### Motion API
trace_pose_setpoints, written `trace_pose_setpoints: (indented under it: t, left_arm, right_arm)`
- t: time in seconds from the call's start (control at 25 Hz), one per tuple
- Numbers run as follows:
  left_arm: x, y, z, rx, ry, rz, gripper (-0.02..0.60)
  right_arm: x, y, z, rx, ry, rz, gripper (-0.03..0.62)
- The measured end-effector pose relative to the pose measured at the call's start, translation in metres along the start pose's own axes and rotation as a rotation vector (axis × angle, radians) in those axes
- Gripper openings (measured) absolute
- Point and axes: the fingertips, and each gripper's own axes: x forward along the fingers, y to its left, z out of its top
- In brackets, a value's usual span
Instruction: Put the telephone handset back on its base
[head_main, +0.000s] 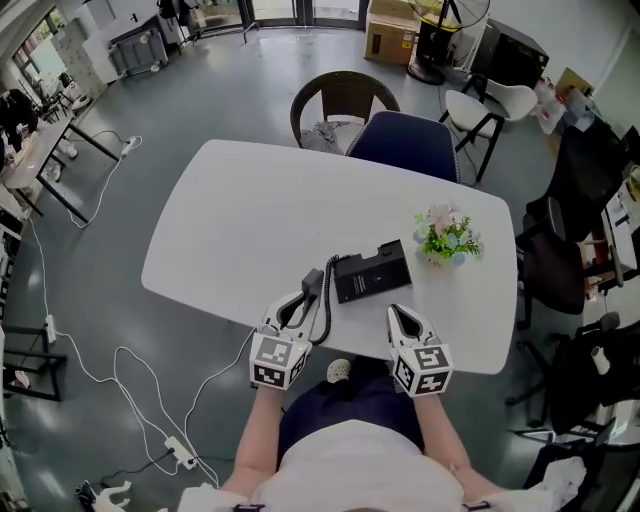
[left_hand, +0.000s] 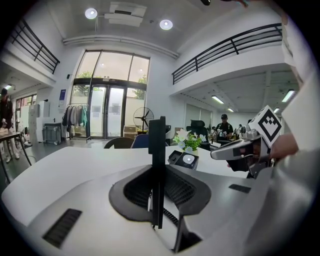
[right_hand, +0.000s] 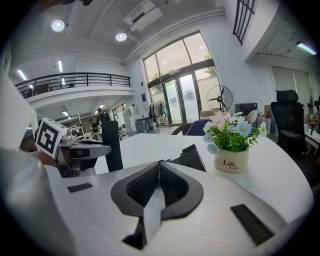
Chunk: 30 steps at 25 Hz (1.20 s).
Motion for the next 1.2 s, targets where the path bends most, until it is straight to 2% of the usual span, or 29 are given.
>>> trace_pose_setpoints:
  t: [0.36,0.56,0.92,1.08,1.2]
  left_arm:
    - [0.019,0.0,0.005,0.062,0.047,-0.07,0.08]
    - [0.039,-0.001,0.01,0.117,0.094,-0.138,0.08]
    - [0.079,-0.008,0.014,0.261,0.218,-0.326,0.08]
    - [0.092,-0.012,0.014,0.294,0.28,-0.404,0.08]
    - [0.101,-0.02,0.01,0.321,0.343,-0.491,0.08]
  right_arm:
    - [0.005,-0.003,-0.002,-0.004,0.025,0.008,0.034]
    - [0.011,-0.008,0.001,-0.004,0.039,0.015,0.034]
    - [0.027,-0.019,0.003,-0.009,0.078,0.053,0.034]
    - [0.032,-0.022,0.009,-0.002,0.086,0.07,0.034]
    - [0.034,-0.025,0.011,0.003,0.096,0.076,0.034]
